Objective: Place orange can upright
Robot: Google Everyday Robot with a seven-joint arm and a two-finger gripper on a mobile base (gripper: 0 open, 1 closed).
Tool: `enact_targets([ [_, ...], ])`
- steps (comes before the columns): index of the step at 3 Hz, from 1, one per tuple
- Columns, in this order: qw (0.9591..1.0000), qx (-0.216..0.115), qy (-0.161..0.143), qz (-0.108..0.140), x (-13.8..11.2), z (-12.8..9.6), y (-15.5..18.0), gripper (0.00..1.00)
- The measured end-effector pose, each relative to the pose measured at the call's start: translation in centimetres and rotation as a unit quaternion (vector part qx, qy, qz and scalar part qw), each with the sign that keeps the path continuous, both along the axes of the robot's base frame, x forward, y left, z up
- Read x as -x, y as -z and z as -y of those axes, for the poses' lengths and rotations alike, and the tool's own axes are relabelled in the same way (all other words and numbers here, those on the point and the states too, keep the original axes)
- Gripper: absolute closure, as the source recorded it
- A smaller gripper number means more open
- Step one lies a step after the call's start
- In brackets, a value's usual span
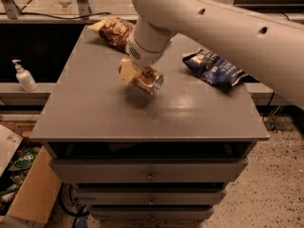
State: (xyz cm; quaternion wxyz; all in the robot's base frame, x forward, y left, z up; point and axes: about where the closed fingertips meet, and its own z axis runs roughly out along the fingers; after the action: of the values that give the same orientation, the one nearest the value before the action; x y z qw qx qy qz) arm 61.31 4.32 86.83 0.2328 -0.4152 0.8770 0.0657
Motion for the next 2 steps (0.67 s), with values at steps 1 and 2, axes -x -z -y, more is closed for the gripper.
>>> enact_targets([
  [1, 0.9946, -0.099, -0.007, 0.029, 0.1, -0.7, -2.4, 1.0],
  [2, 0.977, -0.205, -0.013, 0.056, 0.0, -1.3, -3.9, 1.0],
])
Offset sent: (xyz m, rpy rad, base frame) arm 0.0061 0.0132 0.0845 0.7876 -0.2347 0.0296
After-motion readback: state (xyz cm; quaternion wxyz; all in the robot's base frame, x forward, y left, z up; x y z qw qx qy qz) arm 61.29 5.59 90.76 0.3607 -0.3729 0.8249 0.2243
